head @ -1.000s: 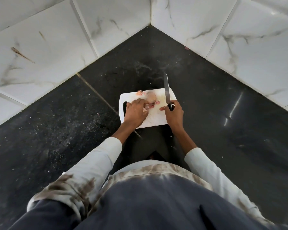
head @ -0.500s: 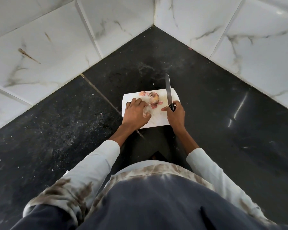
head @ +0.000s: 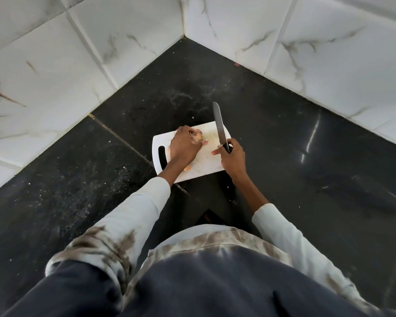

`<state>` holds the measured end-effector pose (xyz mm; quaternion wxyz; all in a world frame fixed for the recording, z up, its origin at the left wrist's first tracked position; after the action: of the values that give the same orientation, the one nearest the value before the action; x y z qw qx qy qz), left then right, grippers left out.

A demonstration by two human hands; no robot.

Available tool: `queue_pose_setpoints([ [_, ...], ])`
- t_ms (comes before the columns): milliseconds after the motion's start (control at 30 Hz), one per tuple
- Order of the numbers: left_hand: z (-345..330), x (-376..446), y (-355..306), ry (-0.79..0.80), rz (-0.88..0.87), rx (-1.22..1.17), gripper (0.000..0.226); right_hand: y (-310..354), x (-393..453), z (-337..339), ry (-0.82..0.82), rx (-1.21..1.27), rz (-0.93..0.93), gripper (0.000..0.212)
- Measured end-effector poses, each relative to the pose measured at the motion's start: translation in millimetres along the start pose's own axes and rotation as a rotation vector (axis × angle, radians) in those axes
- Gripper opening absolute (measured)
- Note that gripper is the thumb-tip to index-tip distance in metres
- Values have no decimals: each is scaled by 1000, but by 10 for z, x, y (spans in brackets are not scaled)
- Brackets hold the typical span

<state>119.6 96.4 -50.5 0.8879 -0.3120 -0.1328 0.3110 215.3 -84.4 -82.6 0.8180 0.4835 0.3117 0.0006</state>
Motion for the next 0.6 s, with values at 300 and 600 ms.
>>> queue_pose_setpoints([
  [300, -37, -12, -126, 54, -117, -54, 52, -102, -4, 15, 34, 21, -13, 13],
  [600, -203, -86, -296, 273, -290, 80, 47, -187, -64, -25, 90, 85, -18, 21],
])
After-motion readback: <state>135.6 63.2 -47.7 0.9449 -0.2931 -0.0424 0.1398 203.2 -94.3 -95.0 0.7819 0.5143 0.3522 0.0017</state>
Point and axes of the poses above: each hand's wrist, its own x-axis towards the middle knuckle, its own z-axis out of the back of the hand, y = z × x, the point moved 10 cm from there along x, towards the middle knuckle, and after that the axes turned 13 degrees about -z, right-handed, at the moved point
